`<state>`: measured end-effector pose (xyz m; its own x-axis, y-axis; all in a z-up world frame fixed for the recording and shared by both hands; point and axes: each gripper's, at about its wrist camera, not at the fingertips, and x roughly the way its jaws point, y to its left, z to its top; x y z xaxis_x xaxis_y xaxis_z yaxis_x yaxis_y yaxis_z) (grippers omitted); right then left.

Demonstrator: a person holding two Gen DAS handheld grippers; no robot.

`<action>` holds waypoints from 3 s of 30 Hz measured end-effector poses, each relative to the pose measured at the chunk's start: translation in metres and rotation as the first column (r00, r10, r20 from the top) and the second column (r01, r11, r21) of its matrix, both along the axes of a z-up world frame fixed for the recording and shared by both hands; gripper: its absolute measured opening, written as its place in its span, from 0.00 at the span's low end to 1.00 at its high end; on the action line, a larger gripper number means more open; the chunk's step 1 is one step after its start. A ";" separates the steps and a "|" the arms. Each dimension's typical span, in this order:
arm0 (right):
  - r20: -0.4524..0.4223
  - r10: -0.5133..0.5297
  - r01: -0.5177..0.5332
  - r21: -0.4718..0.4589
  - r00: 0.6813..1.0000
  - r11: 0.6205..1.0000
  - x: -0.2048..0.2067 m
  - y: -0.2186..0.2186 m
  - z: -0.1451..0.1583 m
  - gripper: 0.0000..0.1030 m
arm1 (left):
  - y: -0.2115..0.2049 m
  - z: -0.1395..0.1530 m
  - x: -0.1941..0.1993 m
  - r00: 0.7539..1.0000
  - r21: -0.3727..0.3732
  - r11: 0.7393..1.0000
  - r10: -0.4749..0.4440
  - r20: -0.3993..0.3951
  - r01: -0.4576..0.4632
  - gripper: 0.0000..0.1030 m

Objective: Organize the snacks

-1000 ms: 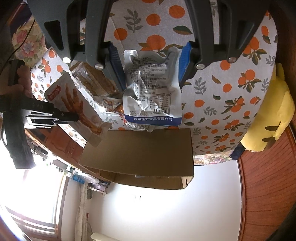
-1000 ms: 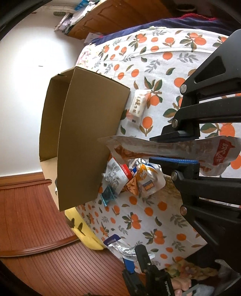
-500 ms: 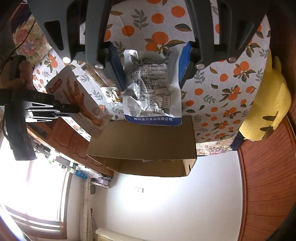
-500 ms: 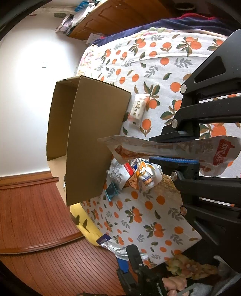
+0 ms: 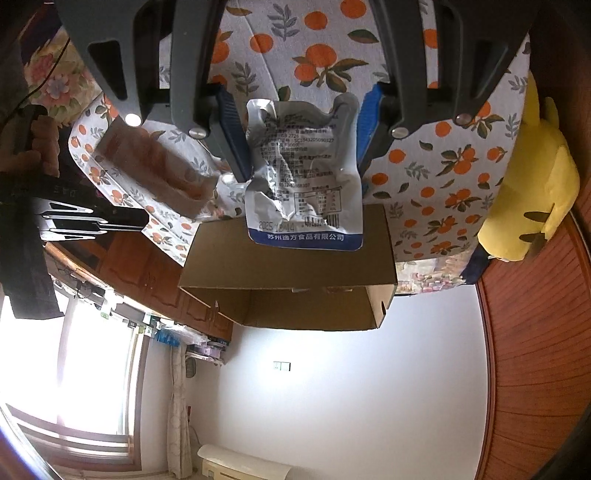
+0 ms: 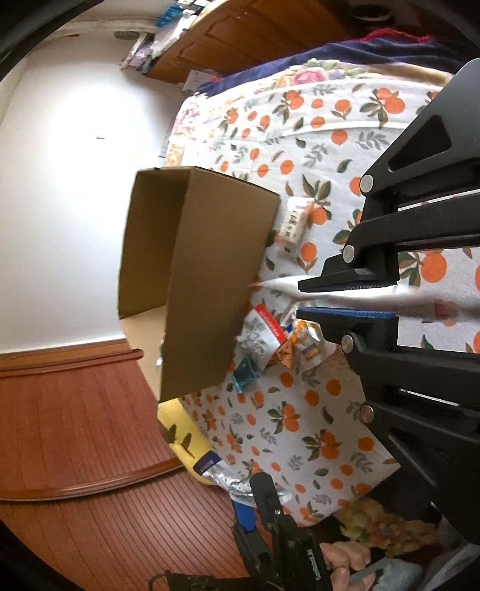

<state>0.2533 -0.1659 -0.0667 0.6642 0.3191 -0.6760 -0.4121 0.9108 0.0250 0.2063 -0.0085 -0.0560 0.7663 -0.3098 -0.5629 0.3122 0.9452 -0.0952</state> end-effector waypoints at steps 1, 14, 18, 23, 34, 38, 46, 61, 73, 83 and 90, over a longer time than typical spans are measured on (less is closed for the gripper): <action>0.004 0.000 0.001 -0.007 1.000 1.000 0.000 0.001 0.001 0.00 | -0.001 0.001 0.000 1.000 -0.002 1.000 -0.002 -0.001 0.002 0.50; -0.069 -0.117 0.111 -0.091 0.991 0.990 0.017 -0.032 -0.043 0.62 | -0.003 -0.008 -0.003 1.000 -0.006 1.000 -0.009 -0.021 0.009 0.50; -0.141 -0.142 0.130 -0.090 0.980 0.987 0.024 -0.046 -0.070 0.62 | -0.005 -0.009 -0.003 1.000 -0.006 1.000 -0.013 -0.025 0.013 0.50; -0.194 -0.136 0.123 -0.078 0.971 0.989 0.032 -0.051 -0.089 0.60 | -0.003 -0.011 -0.002 1.000 -0.003 1.000 -0.010 -0.030 0.009 0.50; -0.161 -0.091 0.075 -0.103 0.983 0.992 0.022 -0.036 -0.072 0.13 | -0.005 -0.011 -0.003 0.999 0.000 1.000 -0.008 -0.031 0.008 0.50; -0.143 -0.088 0.072 -0.118 0.986 0.990 0.018 -0.030 -0.069 0.13 | -0.005 -0.010 -0.003 1.000 0.001 1.000 -0.008 -0.027 0.008 0.50; -0.092 -0.070 0.062 -0.082 0.993 0.995 0.013 -0.028 -0.039 0.09 | -0.005 -0.004 0.001 1.000 -0.003 1.000 -0.014 -0.014 0.014 0.50; 0.110 -0.011 0.016 -0.046 0.994 0.999 0.052 -0.013 0.054 0.09 | -0.016 0.052 0.087 0.993 0.019 0.998 -0.067 0.102 0.065 0.50; 0.157 0.025 -0.026 0.006 0.987 1.000 0.135 0.007 0.076 0.09 | -0.019 0.050 0.188 0.994 -0.009 0.998 -0.069 0.080 0.070 0.51; 0.083 -0.019 0.011 0.093 0.996 0.996 0.189 0.000 0.053 0.10 | -0.023 0.018 0.216 0.997 -0.033 0.997 -0.067 -0.032 0.066 0.53; -0.006 -0.059 0.059 0.143 0.998 0.988 0.208 -0.011 0.031 0.14 | -0.028 0.015 0.211 0.997 -0.022 0.998 -0.068 -0.047 0.067 0.58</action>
